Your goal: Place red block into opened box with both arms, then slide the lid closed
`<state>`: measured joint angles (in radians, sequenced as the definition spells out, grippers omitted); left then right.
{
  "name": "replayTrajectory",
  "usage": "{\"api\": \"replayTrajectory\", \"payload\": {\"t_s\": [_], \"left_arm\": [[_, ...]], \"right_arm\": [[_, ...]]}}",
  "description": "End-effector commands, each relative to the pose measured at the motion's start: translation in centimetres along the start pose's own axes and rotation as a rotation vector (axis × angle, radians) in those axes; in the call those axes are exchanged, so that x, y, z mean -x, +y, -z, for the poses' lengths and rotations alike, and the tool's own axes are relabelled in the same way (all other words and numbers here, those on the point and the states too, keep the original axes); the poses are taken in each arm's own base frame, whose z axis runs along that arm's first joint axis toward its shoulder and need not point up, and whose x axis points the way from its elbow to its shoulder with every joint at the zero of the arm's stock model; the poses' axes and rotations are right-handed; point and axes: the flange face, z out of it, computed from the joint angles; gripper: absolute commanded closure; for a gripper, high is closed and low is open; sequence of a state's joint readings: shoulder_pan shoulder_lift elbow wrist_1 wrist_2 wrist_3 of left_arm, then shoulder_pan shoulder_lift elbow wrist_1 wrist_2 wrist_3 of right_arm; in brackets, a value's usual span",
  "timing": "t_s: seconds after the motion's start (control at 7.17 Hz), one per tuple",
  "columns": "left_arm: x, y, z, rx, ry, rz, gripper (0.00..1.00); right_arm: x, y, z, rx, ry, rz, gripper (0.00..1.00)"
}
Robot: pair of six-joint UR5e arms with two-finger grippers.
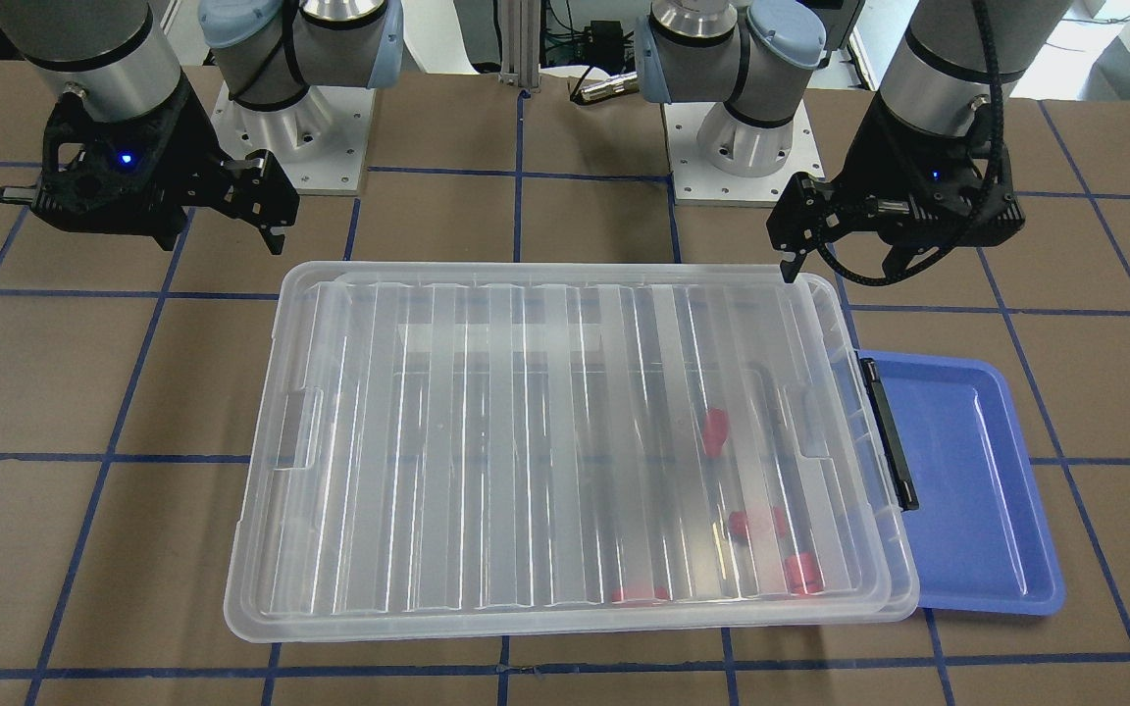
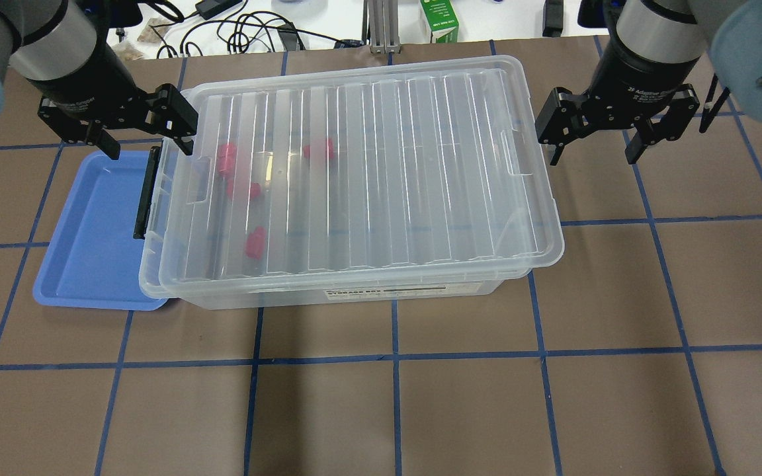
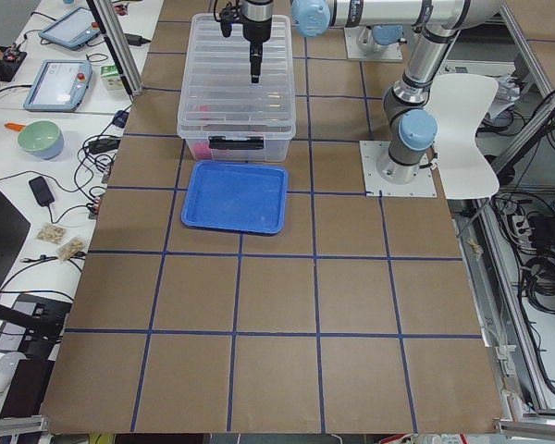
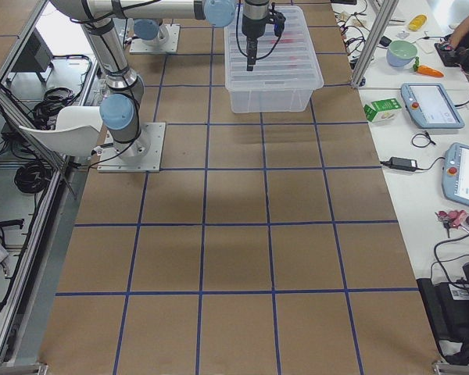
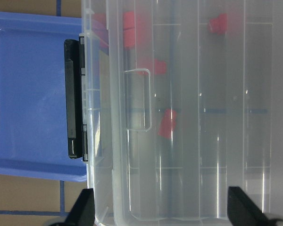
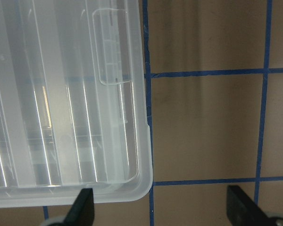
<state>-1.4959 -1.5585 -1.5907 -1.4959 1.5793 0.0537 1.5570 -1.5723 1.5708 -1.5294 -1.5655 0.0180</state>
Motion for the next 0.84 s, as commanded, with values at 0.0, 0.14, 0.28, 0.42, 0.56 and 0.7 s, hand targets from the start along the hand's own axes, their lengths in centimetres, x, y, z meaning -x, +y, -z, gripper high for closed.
{"api": "replayTrajectory", "payload": {"t_s": [0.0, 0.14, 0.28, 0.42, 0.56, 0.7], "left_arm": [[-0.1, 0.1, -0.2, 0.012, -0.004, -0.001, 0.0], [-0.2, 0.1, -0.2, 0.012, -0.004, -0.004, 0.0], [-0.4, 0.2, -0.3, 0.024, -0.001, -0.006, 0.0], [-0.6, 0.2, -0.3, 0.033, 0.005, -0.011, 0.0], [-1.9, 0.5, -0.2, 0.033, -0.003, -0.038, 0.0], [-3.3, 0.4, -0.3, 0.033, -0.006, -0.066, 0.0]], "right_arm": [[0.0, 0.0, -0.1, 0.0, 0.001, -0.002, 0.0], [0.0, 0.0, -0.1, 0.0, 0.001, -0.003, 0.0], [0.0, 0.0, 0.0, -0.002, 0.001, -0.003, 0.0], [0.0, 0.0, 0.0, -0.002, 0.001, -0.003, 0.0], [0.0, 0.0, 0.0, -0.002, 0.001, -0.005, 0.0], [0.0, 0.0, 0.0, -0.002, 0.001, -0.005, 0.0]]}}
